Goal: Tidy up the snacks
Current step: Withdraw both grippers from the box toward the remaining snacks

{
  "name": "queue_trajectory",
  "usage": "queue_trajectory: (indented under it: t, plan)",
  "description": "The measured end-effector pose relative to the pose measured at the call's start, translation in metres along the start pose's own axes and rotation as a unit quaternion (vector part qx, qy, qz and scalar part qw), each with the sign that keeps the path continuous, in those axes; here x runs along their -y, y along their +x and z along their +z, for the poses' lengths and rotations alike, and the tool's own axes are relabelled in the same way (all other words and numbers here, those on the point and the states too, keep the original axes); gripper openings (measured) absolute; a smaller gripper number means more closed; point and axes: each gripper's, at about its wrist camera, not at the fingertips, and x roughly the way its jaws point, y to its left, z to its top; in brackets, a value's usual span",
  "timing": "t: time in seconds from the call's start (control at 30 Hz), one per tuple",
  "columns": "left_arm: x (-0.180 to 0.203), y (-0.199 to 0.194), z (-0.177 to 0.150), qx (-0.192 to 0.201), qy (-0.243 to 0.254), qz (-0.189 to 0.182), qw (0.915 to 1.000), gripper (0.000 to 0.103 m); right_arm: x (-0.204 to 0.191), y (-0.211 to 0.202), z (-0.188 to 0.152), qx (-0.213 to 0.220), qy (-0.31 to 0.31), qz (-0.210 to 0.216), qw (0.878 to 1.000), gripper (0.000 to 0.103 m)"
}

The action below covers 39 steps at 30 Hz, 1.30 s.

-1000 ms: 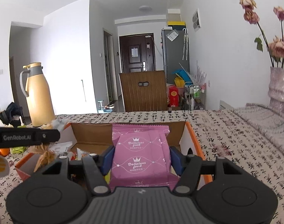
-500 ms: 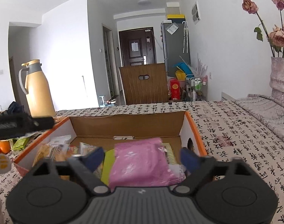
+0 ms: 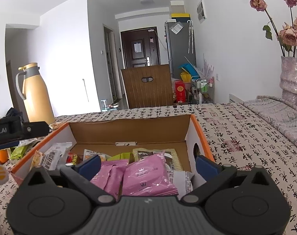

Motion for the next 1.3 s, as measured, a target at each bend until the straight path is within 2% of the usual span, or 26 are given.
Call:
queue_trajectory:
  t: [0.33, 0.7, 0.97, 1.3]
  plan:
    - [0.005, -0.024, 0.015, 0.018, -0.004, -0.007, 0.9998, 0.103, -0.009, -0.026, 0.012, 0.019, -0.012, -0.010, 1.000, 0.103]
    - [-0.004, -0.062, 0.013, 0.026, -0.006, -0.001, 0.9996, 0.103, -0.010, -0.067, 0.004, 0.022, -0.032, -0.015, 0.999, 0.103]
    - [-0.027, -0.087, -0.010, 0.000, -0.010, 0.010, 0.9999, 0.103, 0.005, -0.102, -0.016, 0.016, -0.029, -0.024, 0.999, 0.103]
    - [-0.045, -0.117, -0.045, -0.035, 0.010, 0.014, 0.9992, 0.103, 0.006, -0.135, -0.053, -0.020, -0.030, -0.016, 0.999, 0.103]
